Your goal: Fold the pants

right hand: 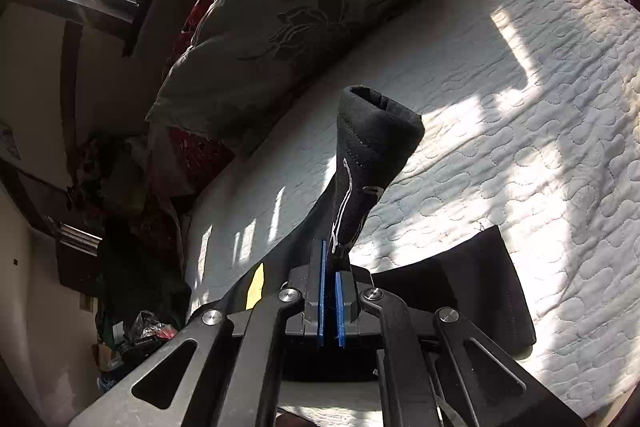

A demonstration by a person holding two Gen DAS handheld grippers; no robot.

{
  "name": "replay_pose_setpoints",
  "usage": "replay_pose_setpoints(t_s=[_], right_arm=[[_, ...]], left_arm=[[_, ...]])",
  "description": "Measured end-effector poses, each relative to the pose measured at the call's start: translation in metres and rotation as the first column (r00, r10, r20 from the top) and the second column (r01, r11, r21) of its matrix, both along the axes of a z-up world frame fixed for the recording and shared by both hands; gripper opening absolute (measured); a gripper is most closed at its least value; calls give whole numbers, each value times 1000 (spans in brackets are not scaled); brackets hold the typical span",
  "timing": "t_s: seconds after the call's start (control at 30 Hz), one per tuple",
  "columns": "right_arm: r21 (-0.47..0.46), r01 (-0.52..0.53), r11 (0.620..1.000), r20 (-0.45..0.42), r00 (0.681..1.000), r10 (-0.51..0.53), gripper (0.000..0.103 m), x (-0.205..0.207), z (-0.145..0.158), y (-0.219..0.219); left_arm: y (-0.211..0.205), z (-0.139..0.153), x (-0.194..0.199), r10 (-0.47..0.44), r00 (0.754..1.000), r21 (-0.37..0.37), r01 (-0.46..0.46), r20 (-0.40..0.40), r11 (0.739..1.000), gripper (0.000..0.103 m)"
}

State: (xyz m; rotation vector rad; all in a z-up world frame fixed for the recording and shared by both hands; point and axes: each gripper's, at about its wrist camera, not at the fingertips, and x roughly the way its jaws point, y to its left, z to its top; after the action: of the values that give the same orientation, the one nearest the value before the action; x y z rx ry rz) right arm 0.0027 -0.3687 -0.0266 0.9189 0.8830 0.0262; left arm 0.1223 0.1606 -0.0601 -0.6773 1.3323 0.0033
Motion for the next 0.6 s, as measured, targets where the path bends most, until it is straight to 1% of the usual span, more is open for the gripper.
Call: replay_pose_setpoints(t_s=[0.07, 0.13, 0.2, 0.27, 0.3, 0.37, 0.47, 0.53, 0.6], right_arm=[[15, -10, 1000, -57, 998, 11, 3, -16, -29, 2], [46, 0, 999, -108, 994, 5, 3, -32, -55, 1], [69, 7, 998, -126, 992, 1, 3, -48, -70, 1], [74, -2, 997, -145, 989, 13, 4, -56, -79, 1], [82, -9, 997, -154, 988, 22, 7, -58, -82, 2], [77, -10, 997, -172, 985, 23, 8, -62, -84, 0], [88, 6, 996, -169, 986, 9, 12, -68, -81, -9], [64, 25, 998, -162, 987, -14, 15, -76, -75, -13], [25, 42, 999, -158, 987, -38, 20, -83, -69, -20]], left_arm=[[3, -19, -9, -1, 999, -4, 1, -48, 1000, 5], [7, -30, -14, 5, 998, -17, -6, -66, 1000, 5], [10, -35, -18, 8, 997, -32, -11, -74, 999, 5], [11, -34, -19, 2, 997, -34, -5, -72, 999, 5], [10, -33, -20, -5, 998, -32, 3, -68, 999, 5], [9, -28, -22, -26, 998, -18, 25, -57, 1000, 5], [10, -22, -30, -58, 997, -24, 57, -41, 998, 5], [13, -19, -37, -78, 997, -31, 77, -24, 997, 6], [19, -16, -43, -77, 997, -55, 77, -13, 996, 6]])
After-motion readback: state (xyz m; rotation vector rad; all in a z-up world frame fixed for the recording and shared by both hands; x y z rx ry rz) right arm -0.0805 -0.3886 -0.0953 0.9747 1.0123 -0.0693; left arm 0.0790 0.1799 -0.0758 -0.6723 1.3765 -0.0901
